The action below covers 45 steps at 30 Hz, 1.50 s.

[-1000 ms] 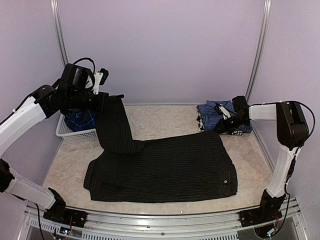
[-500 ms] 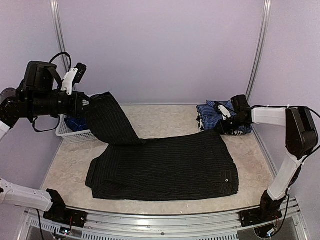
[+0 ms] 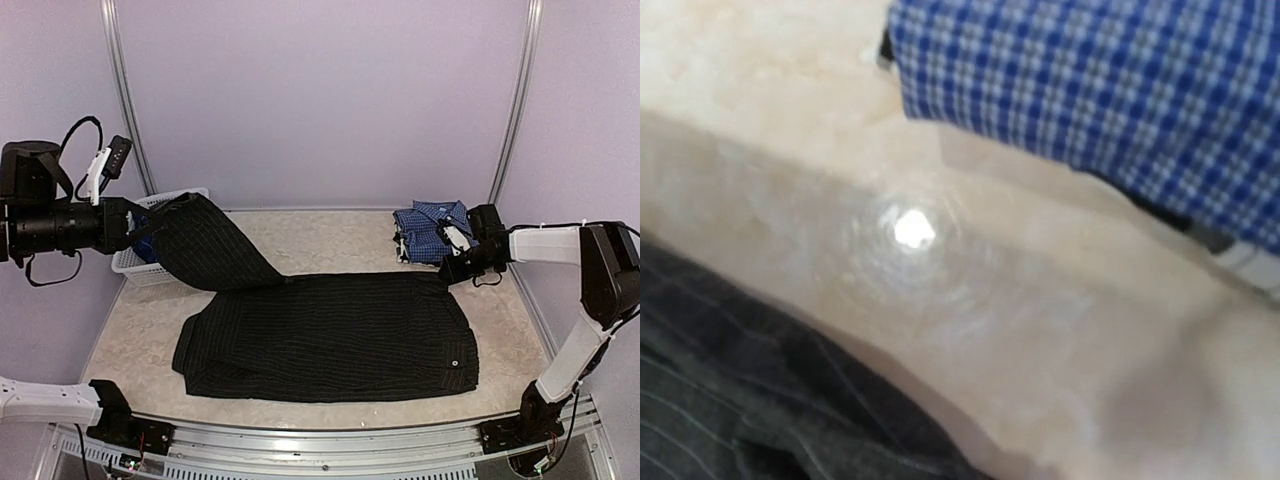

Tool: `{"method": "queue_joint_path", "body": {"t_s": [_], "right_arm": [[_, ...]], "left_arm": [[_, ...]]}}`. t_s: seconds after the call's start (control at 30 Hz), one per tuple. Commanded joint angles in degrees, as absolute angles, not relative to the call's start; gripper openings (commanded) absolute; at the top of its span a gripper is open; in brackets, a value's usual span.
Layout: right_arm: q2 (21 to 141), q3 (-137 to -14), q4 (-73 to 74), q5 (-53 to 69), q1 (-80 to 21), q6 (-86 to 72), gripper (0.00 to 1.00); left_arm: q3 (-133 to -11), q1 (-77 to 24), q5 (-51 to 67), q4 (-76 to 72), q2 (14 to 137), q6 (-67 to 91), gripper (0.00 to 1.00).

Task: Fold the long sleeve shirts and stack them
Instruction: Fold the 1/3-folded shirt at the center of the board.

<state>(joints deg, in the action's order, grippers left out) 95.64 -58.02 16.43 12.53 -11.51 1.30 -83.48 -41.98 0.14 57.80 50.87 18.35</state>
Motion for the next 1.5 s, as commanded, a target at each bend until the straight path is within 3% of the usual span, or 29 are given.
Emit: {"method": "queue_joint_path", "body": {"t_s": [0.0,1.03,1.47], "right_arm": [[92.88,-56.12,15.83,9.97,-12.15,-1.4,0.0],[81.23,-47.19,26.87,8.43,-16.26,-14.57,0.0],[78.64,-45.19,30.68,9.2,-16.34,-17.4,0.0]], "left_arm": [[-83.45,-42.34,2.17,60.6,49.18,19.43,0.0],[-90.38,-45.4,17.15,65.81,47.05,5.49,0.0],[-92.56,-46.23,13.27,66.28,46.59,1.74,0.0]]}}
